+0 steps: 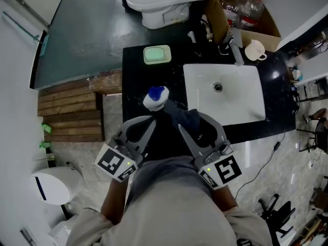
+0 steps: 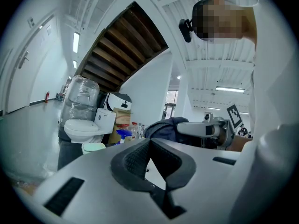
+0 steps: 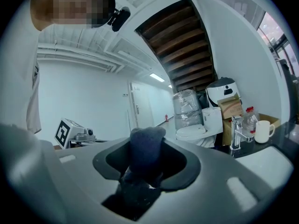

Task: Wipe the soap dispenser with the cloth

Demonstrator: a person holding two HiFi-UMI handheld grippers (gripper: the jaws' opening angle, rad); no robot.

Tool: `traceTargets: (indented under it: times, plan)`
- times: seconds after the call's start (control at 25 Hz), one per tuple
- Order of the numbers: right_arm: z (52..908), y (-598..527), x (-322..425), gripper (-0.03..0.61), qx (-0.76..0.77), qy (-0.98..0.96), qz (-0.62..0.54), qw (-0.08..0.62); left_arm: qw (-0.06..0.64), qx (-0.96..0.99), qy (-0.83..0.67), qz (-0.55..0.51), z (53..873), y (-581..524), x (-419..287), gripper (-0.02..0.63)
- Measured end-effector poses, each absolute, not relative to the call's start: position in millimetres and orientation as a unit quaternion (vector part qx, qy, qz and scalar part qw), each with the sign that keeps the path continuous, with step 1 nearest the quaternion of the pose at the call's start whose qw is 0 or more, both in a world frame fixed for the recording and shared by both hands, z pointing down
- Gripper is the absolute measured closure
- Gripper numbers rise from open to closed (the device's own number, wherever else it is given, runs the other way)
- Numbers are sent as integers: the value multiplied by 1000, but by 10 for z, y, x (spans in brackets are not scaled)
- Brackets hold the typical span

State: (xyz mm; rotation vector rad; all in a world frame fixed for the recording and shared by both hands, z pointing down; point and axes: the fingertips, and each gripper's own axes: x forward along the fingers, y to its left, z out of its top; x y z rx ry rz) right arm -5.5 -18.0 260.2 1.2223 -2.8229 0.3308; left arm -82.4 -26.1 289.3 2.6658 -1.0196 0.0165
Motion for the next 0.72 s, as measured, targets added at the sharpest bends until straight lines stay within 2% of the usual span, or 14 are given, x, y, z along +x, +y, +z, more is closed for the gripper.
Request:
traceTargets:
  times: [0.72]
  plan:
    - [2594, -200, -100, 416, 389, -914, 109, 26, 138, 925, -353, 15, 2922, -301, -854, 607]
